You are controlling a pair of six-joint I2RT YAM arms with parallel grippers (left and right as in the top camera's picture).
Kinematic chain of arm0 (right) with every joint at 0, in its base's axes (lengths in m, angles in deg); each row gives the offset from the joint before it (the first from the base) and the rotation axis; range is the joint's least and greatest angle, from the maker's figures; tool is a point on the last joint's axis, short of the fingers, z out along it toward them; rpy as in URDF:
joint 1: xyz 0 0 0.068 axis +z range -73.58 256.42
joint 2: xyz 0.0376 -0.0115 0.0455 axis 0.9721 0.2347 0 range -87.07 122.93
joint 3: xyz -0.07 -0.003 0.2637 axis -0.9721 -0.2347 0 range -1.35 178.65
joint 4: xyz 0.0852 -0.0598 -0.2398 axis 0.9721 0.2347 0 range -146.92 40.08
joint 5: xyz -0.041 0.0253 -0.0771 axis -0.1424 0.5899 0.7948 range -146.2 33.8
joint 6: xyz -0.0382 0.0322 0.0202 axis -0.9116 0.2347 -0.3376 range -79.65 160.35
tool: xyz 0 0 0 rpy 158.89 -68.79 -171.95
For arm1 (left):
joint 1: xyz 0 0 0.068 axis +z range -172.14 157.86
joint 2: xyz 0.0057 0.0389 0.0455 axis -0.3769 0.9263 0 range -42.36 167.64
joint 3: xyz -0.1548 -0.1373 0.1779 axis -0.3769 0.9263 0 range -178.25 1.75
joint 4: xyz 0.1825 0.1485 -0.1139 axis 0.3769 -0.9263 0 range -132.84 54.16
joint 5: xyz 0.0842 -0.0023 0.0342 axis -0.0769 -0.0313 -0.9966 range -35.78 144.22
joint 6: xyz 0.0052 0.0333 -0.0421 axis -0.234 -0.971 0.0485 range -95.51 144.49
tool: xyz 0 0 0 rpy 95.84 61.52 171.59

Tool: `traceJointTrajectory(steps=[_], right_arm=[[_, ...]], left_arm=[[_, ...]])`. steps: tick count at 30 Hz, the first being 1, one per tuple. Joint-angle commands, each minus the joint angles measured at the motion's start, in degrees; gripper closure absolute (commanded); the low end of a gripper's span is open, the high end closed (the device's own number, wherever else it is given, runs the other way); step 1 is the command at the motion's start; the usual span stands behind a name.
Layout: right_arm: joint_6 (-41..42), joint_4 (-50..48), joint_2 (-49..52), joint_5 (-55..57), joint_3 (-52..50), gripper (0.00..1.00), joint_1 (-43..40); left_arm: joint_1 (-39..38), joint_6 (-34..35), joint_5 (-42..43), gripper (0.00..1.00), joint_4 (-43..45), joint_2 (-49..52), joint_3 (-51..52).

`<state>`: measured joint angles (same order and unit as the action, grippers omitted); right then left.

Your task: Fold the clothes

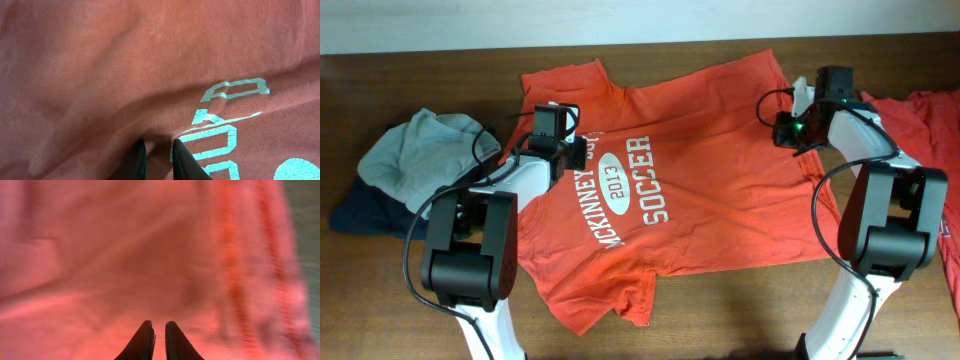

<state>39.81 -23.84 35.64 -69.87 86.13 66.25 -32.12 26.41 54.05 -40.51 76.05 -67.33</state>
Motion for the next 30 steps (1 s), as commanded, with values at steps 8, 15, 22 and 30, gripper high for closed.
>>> traceJointTrajectory(steps=[8, 15, 22, 30], right_arm=[[2.08, 0.2, 0.37, 20.28, 0.61, 0.85, -6.19], [-5.25, 0.59, -4.35, -10.38, 1.05, 0.87, -6.49], [-5.2, 1.31, -2.16, -9.62, 0.81, 0.87, -3.37], [-3.8, 1.16, 3.69, 6.47, 0.81, 0.87, -2.27]], left_arm=[[1.27, -0.26, -2.4, 0.81, -3.06, 4.7, 2.54], [1.27, -0.26, -2.4, 0.81, -3.08, 4.7, 2.54], [1.27, -0.26, -2.4, 0.81, -3.08, 4.7, 2.54], [1.27, -0.26, -2.43, 0.81, -3.74, 4.7, 2.54]])
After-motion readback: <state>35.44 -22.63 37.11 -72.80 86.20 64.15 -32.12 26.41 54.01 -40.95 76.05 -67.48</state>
